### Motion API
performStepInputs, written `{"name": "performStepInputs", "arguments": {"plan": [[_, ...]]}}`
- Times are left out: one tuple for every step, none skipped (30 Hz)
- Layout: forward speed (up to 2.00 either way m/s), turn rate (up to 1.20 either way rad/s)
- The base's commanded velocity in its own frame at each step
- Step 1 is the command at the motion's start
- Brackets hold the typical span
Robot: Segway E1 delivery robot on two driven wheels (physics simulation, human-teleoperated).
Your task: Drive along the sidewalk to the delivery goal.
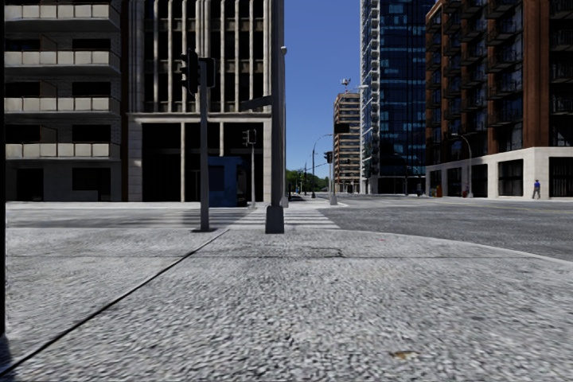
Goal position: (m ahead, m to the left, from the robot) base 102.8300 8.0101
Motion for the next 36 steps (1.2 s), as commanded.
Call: {"name": "performStepInputs", "arguments": {"plan": [[1.56, 0.00], [1.56, 0.00], [1.56, 0.01], [1.56, 0.21], [1.56, 0.40], [1.56, 0.66], [1.56, 0.66], [1.55, 0.82], [1.54, 0.89], [1.54, 0.91], [1.54, 0.92], [1.54, 0.92], [1.54, 0.92], [1.53, 0.92], [1.53, 0.92], [1.53, 0.92], [1.53, 0.91], [1.53, 0.89], [1.53, 0.86], [1.53, 0.86], [1.53, 0.85], [1.53, 0.85], [1.53, 0.85], [1.53, 0.84], [1.53, 0.77], [1.53, 0.64], [1.53, 0.15], [1.53, 0.03], [1.53, 0.00], [1.53, 0.00], [1.53, 0.00], [1.53, 0.00], [1.53, 0.00], [1.53, 0.00], [1.53, 0.00], [1.53, 0.00]]}}
